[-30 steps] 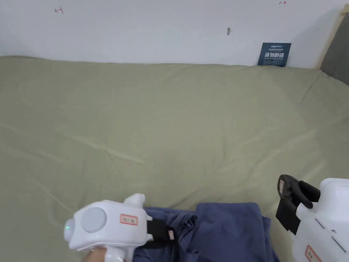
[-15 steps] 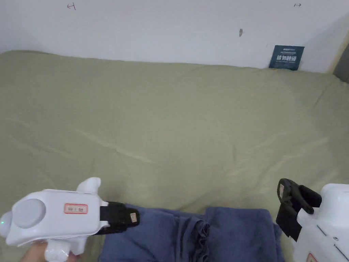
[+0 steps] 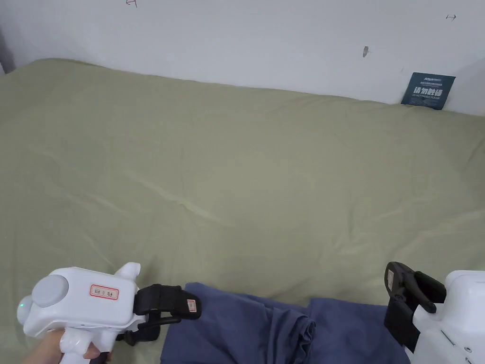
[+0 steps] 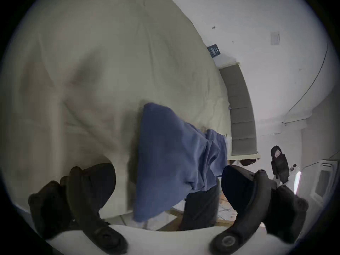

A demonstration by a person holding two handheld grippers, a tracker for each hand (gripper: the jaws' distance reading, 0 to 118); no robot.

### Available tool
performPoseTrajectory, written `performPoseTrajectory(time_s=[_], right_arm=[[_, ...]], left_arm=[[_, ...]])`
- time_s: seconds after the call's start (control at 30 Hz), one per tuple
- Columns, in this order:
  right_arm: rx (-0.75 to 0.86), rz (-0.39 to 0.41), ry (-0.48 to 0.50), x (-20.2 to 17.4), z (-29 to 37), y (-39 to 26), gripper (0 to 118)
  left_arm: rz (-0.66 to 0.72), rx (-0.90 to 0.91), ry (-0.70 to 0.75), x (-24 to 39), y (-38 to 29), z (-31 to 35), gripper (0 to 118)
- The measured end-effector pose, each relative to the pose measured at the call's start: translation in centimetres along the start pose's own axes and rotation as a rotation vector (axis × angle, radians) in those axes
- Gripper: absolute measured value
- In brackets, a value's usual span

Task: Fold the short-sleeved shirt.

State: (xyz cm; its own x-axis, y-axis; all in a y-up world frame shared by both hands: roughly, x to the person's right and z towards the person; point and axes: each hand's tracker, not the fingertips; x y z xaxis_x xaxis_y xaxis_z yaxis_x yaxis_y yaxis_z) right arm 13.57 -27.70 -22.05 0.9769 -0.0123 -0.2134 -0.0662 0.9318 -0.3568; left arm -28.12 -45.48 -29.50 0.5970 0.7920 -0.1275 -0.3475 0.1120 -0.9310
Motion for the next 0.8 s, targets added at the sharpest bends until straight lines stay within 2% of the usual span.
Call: performPoseTrajectory(time_s=[0.13,0.2,0.23,0.27,0.3,0.43,0.57,0.6,0.8], right_arm=[[-0.01,0.004,-0.013,0.2,-0.1,-0.1,0],[-0.014,0.004,-0.016,0.4,0.1,-0.2,0],[-0.015,0.008,-0.02,0.5,0.2,-0.2,0],[-0.015,0.009,-0.025,0.6,0.3,-0.2,0],[-0.014,0.006,-0.026,0.7,0.5,-0.2,0],[-0.002,0.005,-0.035,1.2,1.0,0.0,0],[0.021,-0.002,-0.031,1.5,1.3,0.5,0],[0.027,-0.002,-0.031,1.5,1.3,0.7,0],[0.069,0.001,-0.014,1.4,1.0,1.6,0]], left_arm=[[0.061,0.001,-0.197,-1.7,1.1,-1.8,111],[0.085,-0.011,-0.202,-0.8,0.9,-3.2,102],[0.073,-0.013,-0.174,-0.6,0.7,-3.5,81],[0.065,-0.022,-0.091,-0.4,0.5,-3.7,25],[0.063,-0.029,-0.024,-0.5,0.2,-4.0,8],[0.09,0.015,-0.071,0.6,-0.1,-3.3,8],[0.105,0.166,-0.042,-1.0,0.4,3.9,7],[0.094,0.199,-0.013,0.8,-0.8,5.3,7],[0.019,0.379,0.218,2.9,-2.1,15.2,7]])
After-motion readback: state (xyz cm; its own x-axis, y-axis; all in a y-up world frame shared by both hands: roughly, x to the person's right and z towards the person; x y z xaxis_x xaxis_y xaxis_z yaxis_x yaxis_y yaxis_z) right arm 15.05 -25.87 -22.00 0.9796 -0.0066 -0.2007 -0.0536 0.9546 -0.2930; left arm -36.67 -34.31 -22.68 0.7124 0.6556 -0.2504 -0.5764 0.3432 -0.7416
